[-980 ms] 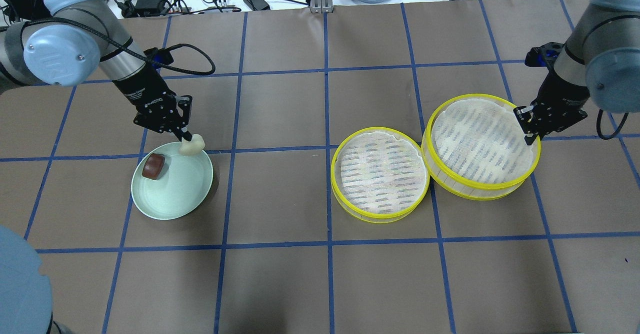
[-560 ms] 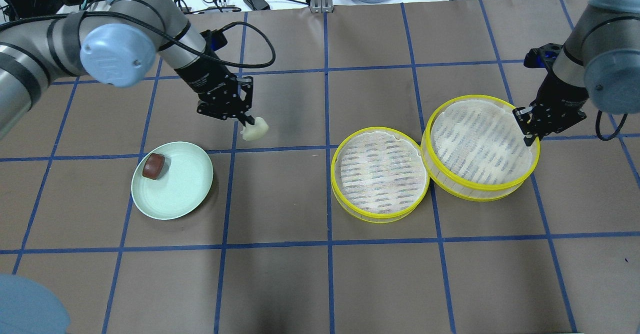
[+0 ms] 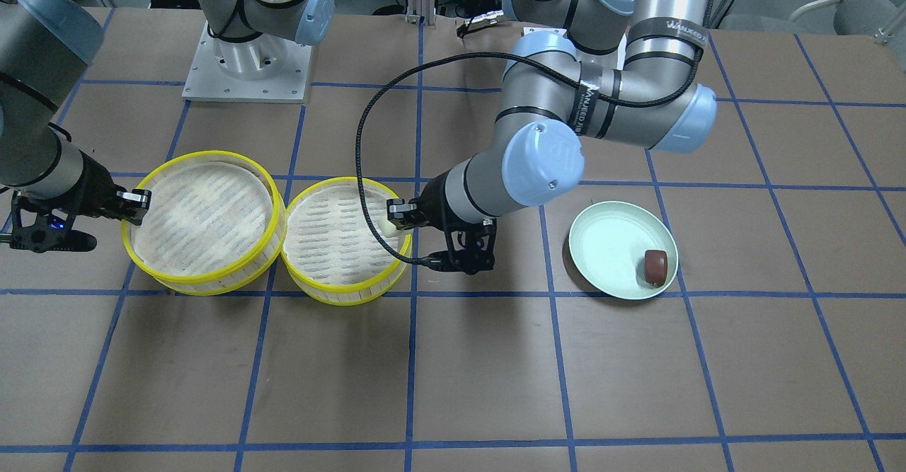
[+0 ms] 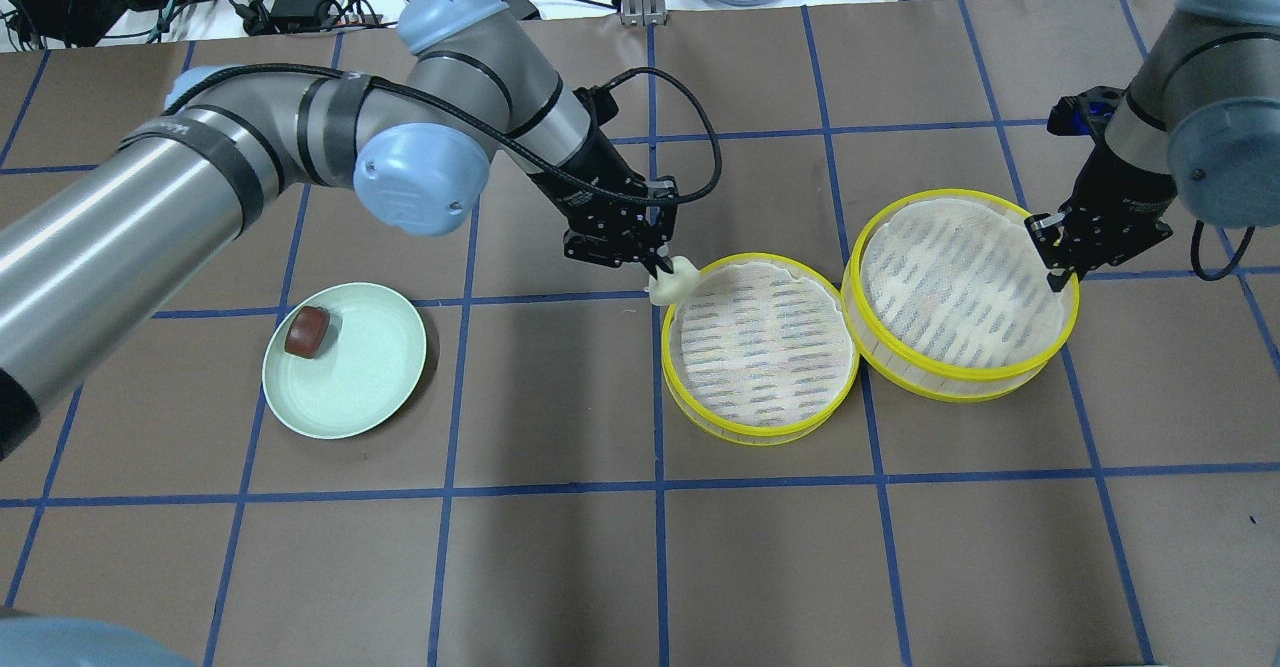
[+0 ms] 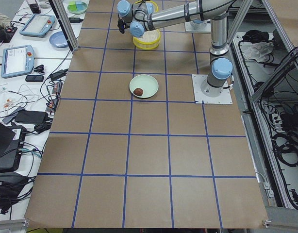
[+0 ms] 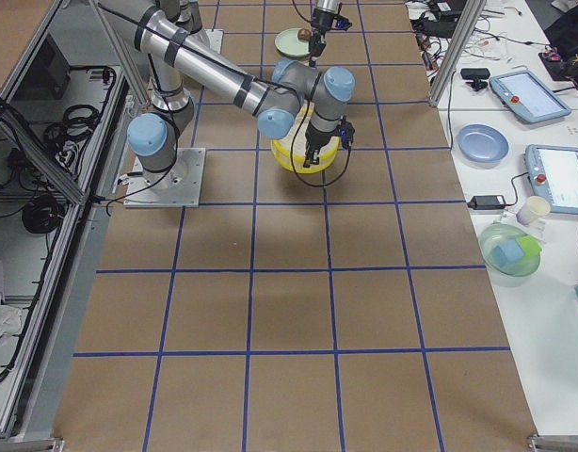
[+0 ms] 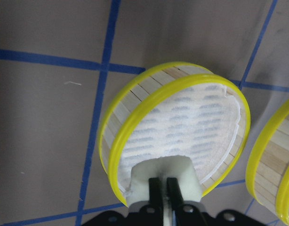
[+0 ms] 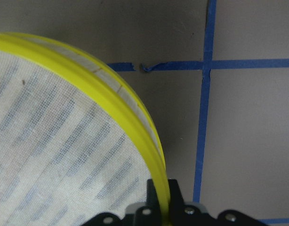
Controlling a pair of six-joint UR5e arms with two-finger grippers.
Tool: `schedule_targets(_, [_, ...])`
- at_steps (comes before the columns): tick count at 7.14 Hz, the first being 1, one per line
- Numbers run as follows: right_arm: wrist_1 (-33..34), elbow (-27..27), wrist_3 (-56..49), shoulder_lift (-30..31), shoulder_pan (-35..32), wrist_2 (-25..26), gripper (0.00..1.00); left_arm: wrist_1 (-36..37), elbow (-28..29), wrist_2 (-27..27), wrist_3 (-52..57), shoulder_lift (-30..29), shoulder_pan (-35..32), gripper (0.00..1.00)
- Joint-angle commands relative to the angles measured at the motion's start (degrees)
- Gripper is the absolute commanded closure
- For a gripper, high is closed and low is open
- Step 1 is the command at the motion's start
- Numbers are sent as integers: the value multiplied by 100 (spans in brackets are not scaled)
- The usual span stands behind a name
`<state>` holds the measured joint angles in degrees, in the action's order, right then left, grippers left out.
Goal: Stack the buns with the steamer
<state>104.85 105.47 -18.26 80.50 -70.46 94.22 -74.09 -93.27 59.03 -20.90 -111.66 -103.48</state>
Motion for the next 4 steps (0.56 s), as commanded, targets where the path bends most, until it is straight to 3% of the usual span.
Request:
schedule_targets(1, [-9,0,-2,1,-21,0,100,559,-287,-215,-142,-276,-250,100])
schedule_targets(2, [-9,0,-2,1,-82,0,100,632,-358,-312,-151,-347,-251,100])
schedule_targets(3, [0,0,-2,9,-161,0,100,641,-359,-295,-159,-348,-251,46])
schedule_targets(4, [0,0,-11,18,-257,9,100,676,-342,-295,-525,-330,-242,10])
